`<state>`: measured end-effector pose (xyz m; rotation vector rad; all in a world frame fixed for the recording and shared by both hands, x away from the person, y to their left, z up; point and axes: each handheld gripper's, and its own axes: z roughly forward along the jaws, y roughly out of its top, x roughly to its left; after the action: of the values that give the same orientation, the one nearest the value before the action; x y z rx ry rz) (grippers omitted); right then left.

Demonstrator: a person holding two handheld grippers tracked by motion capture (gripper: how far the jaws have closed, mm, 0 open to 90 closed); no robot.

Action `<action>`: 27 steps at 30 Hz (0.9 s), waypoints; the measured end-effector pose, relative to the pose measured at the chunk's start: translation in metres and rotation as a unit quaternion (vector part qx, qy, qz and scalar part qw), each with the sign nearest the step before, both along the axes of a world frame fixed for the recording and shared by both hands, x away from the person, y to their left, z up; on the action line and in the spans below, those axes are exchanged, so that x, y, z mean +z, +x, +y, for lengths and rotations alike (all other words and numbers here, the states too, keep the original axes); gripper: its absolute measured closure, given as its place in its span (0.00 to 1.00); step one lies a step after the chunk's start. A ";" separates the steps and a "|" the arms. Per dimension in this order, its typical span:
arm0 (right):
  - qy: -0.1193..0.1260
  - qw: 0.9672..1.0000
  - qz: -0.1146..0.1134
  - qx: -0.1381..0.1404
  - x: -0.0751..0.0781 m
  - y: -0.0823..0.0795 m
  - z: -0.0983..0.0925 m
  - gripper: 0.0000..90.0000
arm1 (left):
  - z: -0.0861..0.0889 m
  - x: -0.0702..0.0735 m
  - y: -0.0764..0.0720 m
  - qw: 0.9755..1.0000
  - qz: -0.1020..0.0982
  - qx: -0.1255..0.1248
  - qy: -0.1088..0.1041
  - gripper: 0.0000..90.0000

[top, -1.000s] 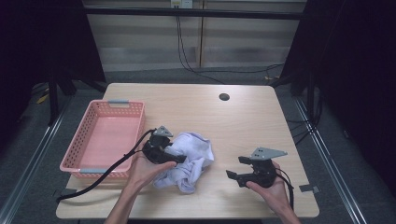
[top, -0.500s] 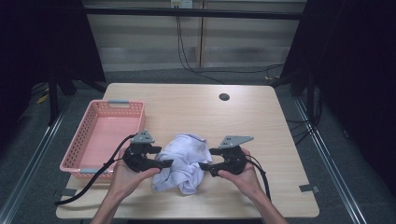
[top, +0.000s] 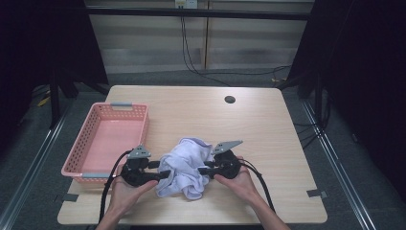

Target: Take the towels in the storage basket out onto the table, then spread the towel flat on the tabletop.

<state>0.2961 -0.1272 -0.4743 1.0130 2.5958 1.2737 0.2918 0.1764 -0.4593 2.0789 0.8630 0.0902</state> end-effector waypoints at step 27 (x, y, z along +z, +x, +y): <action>0.123 0.984 -0.067 -0.109 0.090 0.032 -0.073 0.88 | -0.065 -0.003 0.023 0.992 0.015 -0.111 -0.056 0.96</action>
<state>0.3280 -0.2005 -0.3847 1.1657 2.1982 1.5685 0.3144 0.1110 -0.4619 2.0604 0.6346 -0.1058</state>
